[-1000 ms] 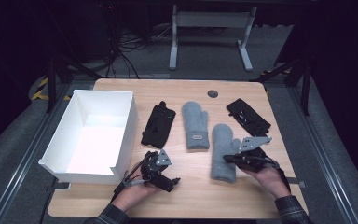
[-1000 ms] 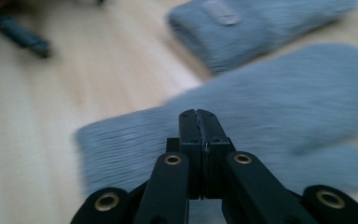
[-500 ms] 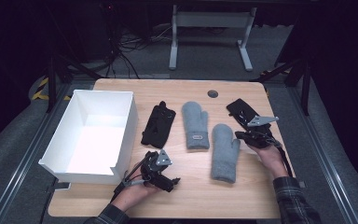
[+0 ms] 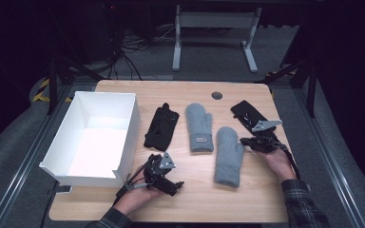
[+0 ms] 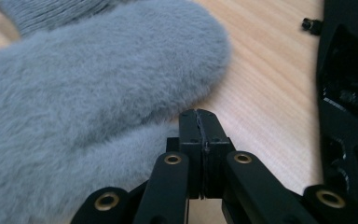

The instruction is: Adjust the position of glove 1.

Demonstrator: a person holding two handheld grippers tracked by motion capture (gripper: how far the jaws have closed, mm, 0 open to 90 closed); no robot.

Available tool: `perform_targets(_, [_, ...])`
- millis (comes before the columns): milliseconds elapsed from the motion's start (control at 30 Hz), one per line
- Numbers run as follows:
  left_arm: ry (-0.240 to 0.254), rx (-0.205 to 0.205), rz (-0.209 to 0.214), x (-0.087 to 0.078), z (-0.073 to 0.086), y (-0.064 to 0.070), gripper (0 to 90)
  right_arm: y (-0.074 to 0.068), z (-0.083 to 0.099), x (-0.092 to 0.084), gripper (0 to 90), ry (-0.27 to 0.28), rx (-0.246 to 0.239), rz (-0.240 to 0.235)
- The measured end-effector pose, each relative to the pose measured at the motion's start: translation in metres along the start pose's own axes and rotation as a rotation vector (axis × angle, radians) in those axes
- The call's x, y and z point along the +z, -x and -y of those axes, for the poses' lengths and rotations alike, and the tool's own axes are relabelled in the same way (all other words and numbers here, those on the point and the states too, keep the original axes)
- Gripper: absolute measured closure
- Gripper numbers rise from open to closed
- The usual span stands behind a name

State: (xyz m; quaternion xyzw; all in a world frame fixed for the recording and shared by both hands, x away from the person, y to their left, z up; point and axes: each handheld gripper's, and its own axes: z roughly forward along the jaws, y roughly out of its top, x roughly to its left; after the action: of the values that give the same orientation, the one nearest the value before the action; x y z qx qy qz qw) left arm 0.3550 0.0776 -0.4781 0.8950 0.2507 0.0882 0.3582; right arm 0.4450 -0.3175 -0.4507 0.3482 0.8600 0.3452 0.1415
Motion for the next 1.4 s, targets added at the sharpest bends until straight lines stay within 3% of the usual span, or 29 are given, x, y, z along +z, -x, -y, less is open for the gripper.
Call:
perform_targets(367, [0.0,-0.001,0.0,0.0,0.0,0.0,0.2,-0.013,0.009,-0.006,90.0,-0.033,-0.03,-0.083])
perform_targets(700, [0.0,0.0,0.0,0.0,0.0,0.0,0.2,-0.06,0.019,-0.02,90.0,-0.039,-0.126,-0.236])
perform_targets(800, [0.0,0.0,0.0,0.0,0.0,0.0,0.2,-0.067,0.019,-0.021,90.0,-0.036,-0.142,-0.264])
perform_targets(1033, [0.0,0.0,0.0,0.0,0.0,0.0,0.2,-0.101,0.014,-0.012,90.0,-0.06,-0.212,-0.355])
perform_targets(1167, [0.0,0.0,0.0,0.0,0.0,0.0,0.2,-0.112,0.011,-0.008,90.0,-0.063,-0.23,-0.387])
perform_targets(1200, [0.0,-0.001,0.0,0.0,0.0,0.0,0.2,-0.12,0.009,-0.005,90.0,-0.068,-0.25,-0.407])
perform_targets(1333, [0.0,-0.001,0.0,0.0,0.0,0.0,0.2,-0.133,0.005,0.001,90.0,-0.081,-0.29,-0.427])
perform_targets(1400, [0.0,-0.001,0.0,0.0,0.0,0.0,0.2,-0.134,0.004,0.0,90.0,-0.075,-0.287,-0.424])
